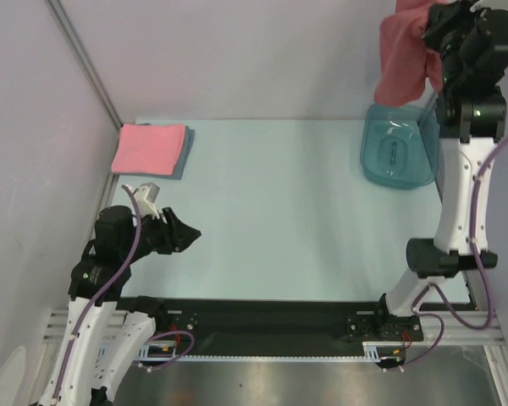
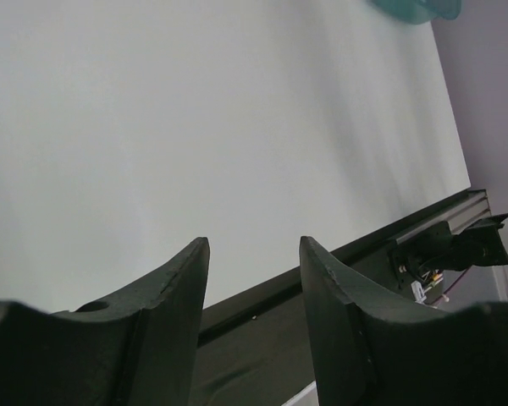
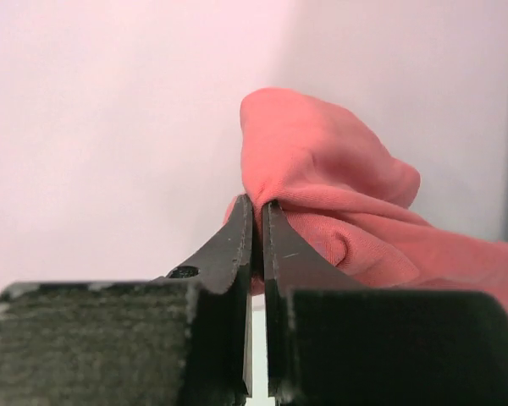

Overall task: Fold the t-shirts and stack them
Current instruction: Move the tshirt to the center of the board

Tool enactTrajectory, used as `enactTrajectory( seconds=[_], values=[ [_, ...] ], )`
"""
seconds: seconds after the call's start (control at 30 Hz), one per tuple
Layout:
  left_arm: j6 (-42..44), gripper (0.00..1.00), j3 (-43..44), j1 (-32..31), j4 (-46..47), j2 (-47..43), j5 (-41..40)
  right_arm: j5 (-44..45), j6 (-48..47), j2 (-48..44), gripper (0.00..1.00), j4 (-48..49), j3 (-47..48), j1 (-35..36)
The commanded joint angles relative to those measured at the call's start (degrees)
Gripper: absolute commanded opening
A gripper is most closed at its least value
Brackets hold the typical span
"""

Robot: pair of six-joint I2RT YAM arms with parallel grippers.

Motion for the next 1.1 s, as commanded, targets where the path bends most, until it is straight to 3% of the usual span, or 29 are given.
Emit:
enactTrajectory(
  seconds=[0.0,0.23,0.37,0.47,0.5,0.53,0.6,0.63,0.7,0.8,0.9,1.07],
  values=[
    [-1.35,0.52,4.11,-0.38,-0.24,-1.59,1.78,2.55,1.28,-11.46,0.0,6.1,-2.39,3.69],
    [-0.3,0.53,15.88,-0.38,-6.73,-1.33,0.38,-6.04,8.93,-24.56,0.0,-5.32,-16.27,11.5],
    [0.85,0.53,25.27,-0.29,-11.31,-1.24,-2.7,-9.13,13.32,-29.51,0.07,-6.91,-33.89,21.42],
    [0.59,0.54,27.75,-0.29,-13.94,-1.33,-3.23,-12.11,16.49,-27.51,0.17,-6.38,-41.67,25.48],
    [0.32,0.54,27.67,-0.29,-14.3,-1.5,-3.06,-13.42,16.15,-26.1,0.22,-6.56,-44.82,27.67],
    [-0.29,0.54,27.5,-0.38,-14.47,-2.29,-2.88,-14.22,16.06,-24.61,0.37,-7.0,-45.81,28.21],
    [-0.99,0.54,26.44,-0.29,-14.74,-3.17,-2.7,-16.77,16.23,-19.25,0.52,-10.32,-46.35,28.22],
    [-1.52,0.54,26.27,-0.29,-15.44,-3.44,-2.88,-16.95,15.97,-17.49,0.68,-12.51,-45.65,28.3],
    [-1.79,0.54,26.09,-0.29,-17.1,-3.79,-4.02,-16.61,14.14,-15.03,0.76,-18.4,-43.98,28.66],
    [-0.91,0.55,25.39,-0.29,-18.52,-3.53,-2.53,-16.95,12.29,-16.06,0.76,-24.83,-45.63,28.83],
    [-0.38,0.55,23.72,-0.29,-19.84,-2.3,-1.83,-18.18,14.2,-19.56,0.62,-32.74,-53.26,29.36],
    [-3.28,0.53,17.41,-0.38,-16.06,-2.03,1.16,-18.97,20.26,-30.99,0.58,-32.75,-75.12,41.62]
  ],
)
